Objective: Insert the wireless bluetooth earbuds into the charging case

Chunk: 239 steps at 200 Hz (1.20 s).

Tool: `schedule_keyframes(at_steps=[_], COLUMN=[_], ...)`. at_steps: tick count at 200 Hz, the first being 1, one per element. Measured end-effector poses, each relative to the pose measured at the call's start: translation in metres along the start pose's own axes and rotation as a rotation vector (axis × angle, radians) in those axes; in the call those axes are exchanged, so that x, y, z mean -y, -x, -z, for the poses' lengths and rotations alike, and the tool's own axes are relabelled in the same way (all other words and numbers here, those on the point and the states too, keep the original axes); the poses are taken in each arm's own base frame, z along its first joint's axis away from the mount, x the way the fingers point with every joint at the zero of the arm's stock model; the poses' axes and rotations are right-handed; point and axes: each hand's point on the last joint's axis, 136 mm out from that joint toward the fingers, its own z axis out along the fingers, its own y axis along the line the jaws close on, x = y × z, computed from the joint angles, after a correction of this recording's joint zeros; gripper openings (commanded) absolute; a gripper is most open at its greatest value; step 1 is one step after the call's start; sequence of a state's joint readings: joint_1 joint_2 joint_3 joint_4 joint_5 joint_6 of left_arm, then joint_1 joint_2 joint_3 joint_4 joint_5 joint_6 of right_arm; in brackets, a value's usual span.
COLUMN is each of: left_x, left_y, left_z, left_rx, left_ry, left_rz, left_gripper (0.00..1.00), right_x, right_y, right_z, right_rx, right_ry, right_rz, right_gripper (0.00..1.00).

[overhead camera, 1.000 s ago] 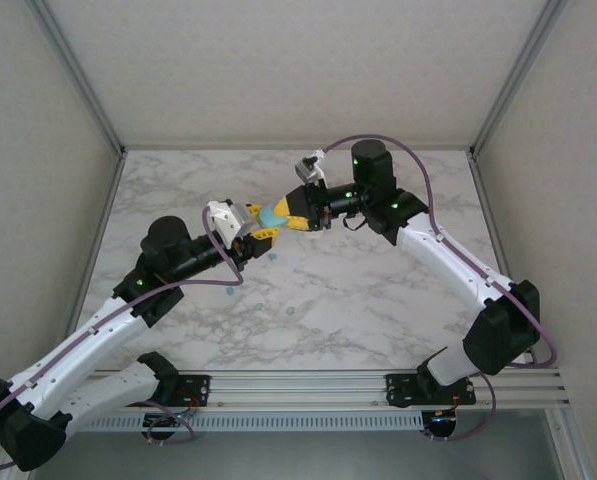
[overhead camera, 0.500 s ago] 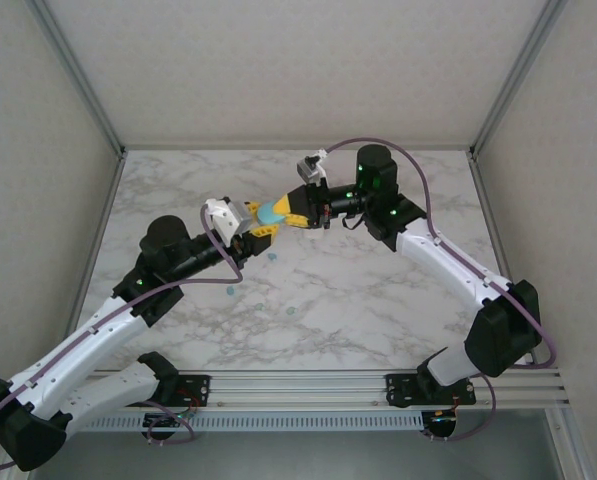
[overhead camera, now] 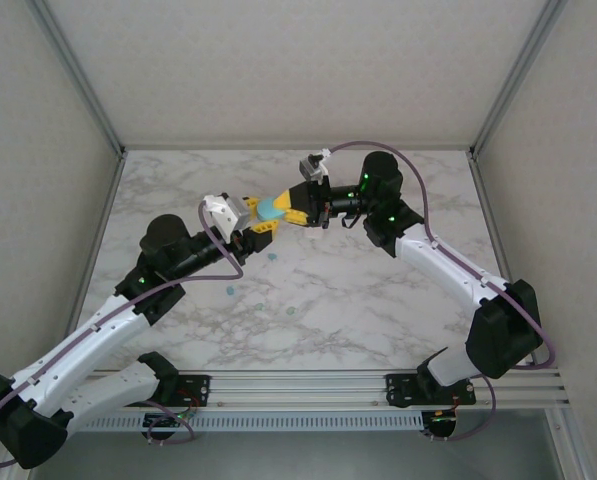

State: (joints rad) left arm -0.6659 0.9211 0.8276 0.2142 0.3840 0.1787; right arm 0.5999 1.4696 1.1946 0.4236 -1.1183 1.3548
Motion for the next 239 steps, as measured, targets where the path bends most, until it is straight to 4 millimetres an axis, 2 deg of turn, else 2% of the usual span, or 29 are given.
schedule_keyframes(at_steps=[88,160,192,231,239], left_x=[-0.0015,-0.0015,-0.0016,-0.0017,-0.0017], left_y=[0.0062,0.0021,0.0022,0.0049,0.0052], left_z=[-0.0015,-0.0050,-0.0049,-0.0049,-0.0049], left_rx=[0.027,0.018,0.018,0.028,0.030], left_ry=[0.005,0.000,0.001,0.001,0.001], left_rz=[0.006,0.020,0.019,0.016,0.016], left_gripper=[0.47,0.52,0.49,0.52,0.48], right_x=[-0.0048,-0.0078,-0.0083,-0.0083,-0.0083], right_y=[0.0024,0.0015,0.0015,0.0016,0.0016], right_z=[0.0002,-0.0020,-0.0020,-0.0020,-0.0020], right_rx=[0.017,0.022,0.022,0.023,0.023], right_ry=[0.021,0.036,0.038,0.038,0.038], right_rz=[0.002,0.015,0.011,0.011,0.011], right_gripper=[0.06,0.06,0.05,0.06,0.06])
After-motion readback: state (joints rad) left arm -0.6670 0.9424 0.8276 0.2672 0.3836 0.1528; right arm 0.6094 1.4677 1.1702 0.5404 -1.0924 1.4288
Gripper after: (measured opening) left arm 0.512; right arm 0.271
